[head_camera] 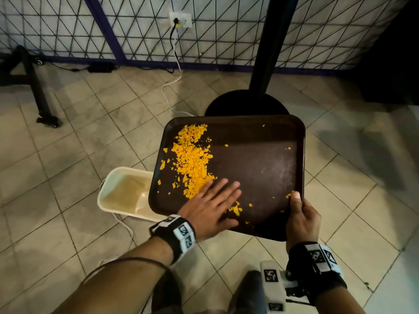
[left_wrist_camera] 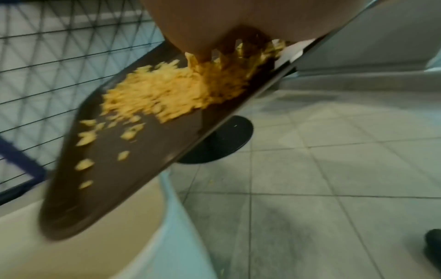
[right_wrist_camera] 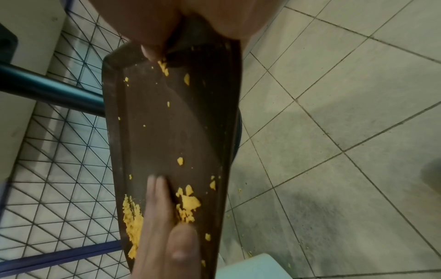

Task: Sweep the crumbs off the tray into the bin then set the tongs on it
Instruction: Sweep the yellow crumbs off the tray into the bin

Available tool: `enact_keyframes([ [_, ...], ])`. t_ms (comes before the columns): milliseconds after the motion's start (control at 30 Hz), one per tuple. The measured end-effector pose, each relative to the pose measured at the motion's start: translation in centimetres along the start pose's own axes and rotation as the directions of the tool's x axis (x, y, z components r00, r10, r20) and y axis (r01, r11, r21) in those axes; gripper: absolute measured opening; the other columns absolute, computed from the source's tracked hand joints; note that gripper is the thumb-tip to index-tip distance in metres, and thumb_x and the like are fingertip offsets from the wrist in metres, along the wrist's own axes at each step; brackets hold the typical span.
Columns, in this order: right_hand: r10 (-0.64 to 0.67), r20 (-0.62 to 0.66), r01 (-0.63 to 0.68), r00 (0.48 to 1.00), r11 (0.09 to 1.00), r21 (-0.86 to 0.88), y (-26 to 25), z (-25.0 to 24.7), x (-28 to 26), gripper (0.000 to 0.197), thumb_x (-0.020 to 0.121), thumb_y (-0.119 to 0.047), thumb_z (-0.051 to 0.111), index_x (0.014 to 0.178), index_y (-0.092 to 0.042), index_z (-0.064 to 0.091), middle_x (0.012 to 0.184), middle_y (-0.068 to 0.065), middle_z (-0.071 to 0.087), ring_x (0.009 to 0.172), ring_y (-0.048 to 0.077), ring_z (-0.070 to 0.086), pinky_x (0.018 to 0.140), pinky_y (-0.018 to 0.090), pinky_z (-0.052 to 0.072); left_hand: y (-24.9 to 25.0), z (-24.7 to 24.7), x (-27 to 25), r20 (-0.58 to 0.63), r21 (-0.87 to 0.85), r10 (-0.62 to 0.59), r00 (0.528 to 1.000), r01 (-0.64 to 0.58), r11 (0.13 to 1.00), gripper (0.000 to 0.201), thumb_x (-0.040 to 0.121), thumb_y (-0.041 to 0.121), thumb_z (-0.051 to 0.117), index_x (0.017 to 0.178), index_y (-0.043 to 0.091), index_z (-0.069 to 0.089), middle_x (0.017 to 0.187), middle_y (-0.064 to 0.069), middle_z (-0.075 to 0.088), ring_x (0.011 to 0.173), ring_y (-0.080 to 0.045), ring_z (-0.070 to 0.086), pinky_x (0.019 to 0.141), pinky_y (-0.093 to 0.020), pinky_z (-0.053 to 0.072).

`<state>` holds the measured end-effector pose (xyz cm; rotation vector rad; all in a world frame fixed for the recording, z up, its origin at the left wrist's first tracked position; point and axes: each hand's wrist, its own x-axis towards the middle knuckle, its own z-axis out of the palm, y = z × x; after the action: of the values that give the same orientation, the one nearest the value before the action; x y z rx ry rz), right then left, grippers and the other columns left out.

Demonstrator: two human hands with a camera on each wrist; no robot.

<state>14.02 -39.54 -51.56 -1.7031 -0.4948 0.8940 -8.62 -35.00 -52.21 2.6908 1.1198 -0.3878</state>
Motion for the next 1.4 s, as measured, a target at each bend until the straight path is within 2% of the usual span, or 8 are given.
enact_keyframes([
  [133,0.005,-0.01,-0.005,1.0,0.999,-0.038,0.7,0.1,-0.2,0.03,0.095,-0.045,0.054,0.087,-0.019,0.069,0.077,-0.003,0.066,0.075,0.02,0.06,0.079,0.042,0.051,-1.3,-1.6,0.3,-0.029,-0.043,-0.127,0.991,0.126,0.991,0.077,0.097,0.069,0.007,0.155,0.021,-0.009,0.161,0.002,-0.02,0.148,-0.019,-0.023,0.121,-0.046,-0.001],
  [267,0.004,0.0,-0.004,1.0,0.999,-0.054,1.1,0.5,-0.6,0.036,0.094,-0.044,0.056,0.094,-0.012,0.071,0.088,0.005,0.072,0.082,0.023,0.065,0.083,0.043,0.053,2.5,-6.2,5.7,-0.215,-0.161,-0.056,0.975,0.022,0.987,0.072,0.1,0.06,0.017,0.158,0.018,0.007,0.165,0.002,-0.004,0.151,-0.019,-0.007,0.122,-0.042,0.001],
  [400,-0.018,0.008,0.019,1.0,0.995,-0.095,1.1,0.5,-0.8,0.032,0.097,-0.039,0.054,0.094,-0.012,0.071,0.089,0.006,0.071,0.082,0.022,0.064,0.082,0.041,0.053,4.7,-8.8,10.0,-0.195,-0.207,-0.031,0.98,-0.01,0.978,0.072,0.1,0.06,0.016,0.158,0.018,0.006,0.165,0.002,-0.007,0.151,-0.017,-0.008,0.122,-0.042,0.002],
  [533,-0.014,0.006,0.014,1.0,0.996,-0.087,0.8,0.0,-0.9,0.027,0.098,-0.033,0.055,0.092,-0.011,0.07,0.081,0.001,0.066,0.079,0.02,0.059,0.081,0.039,0.05,1.7,-7.4,9.6,-0.143,-0.261,-0.201,0.969,0.159,0.952,0.075,0.097,0.065,0.011,0.158,0.023,0.0,0.164,0.007,-0.012,0.151,-0.016,-0.009,0.121,-0.046,0.003],
  [667,-0.005,0.018,0.007,1.0,0.997,-0.083,1.2,-0.4,-1.0,0.032,0.098,-0.034,0.054,0.107,-0.01,0.072,0.095,0.003,0.073,0.091,0.022,0.066,0.089,0.041,0.053,-1.5,-7.1,7.8,-0.109,-0.282,-0.383,0.917,0.341,0.897,0.077,0.096,0.066,0.007,0.157,0.02,0.002,0.165,0.003,-0.01,0.151,-0.017,-0.008,0.122,-0.042,0.0],
  [900,-0.002,0.034,0.003,0.999,0.999,-0.053,0.6,0.0,-1.6,0.02,0.099,-0.032,0.054,0.099,-0.02,0.071,0.095,0.005,0.073,0.089,0.023,0.068,0.089,0.046,0.055,1.7,-10.0,11.6,-0.229,-0.191,-0.123,0.966,0.079,0.978,0.075,0.098,0.064,0.016,0.158,0.019,0.007,0.165,0.003,-0.006,0.151,-0.017,-0.004,0.122,-0.043,0.003],
  [1167,0.031,0.021,-0.031,0.999,0.999,-0.021,1.5,-0.3,-1.1,0.031,0.099,-0.034,0.054,0.112,-0.012,0.071,0.1,0.004,0.074,0.099,0.025,0.067,0.094,0.046,0.053,-6.8,-4.8,6.4,-0.109,-0.221,-0.449,0.887,0.419,0.881,0.077,0.095,0.068,0.007,0.158,0.023,0.001,0.164,0.006,-0.009,0.151,-0.016,-0.008,0.122,-0.042,-0.002],
  [1400,0.052,-0.004,-0.052,0.999,0.998,0.032,1.0,-0.9,-0.8,0.029,0.098,-0.035,0.055,0.109,-0.013,0.071,0.1,0.005,0.072,0.1,0.027,0.066,0.095,0.047,0.052,-12.1,-3.7,5.0,-0.106,-0.309,-0.493,0.863,0.443,0.842,0.077,0.095,0.067,0.007,0.158,0.023,0.003,0.164,0.007,-0.008,0.151,-0.015,-0.007,0.122,-0.04,-0.001],
])
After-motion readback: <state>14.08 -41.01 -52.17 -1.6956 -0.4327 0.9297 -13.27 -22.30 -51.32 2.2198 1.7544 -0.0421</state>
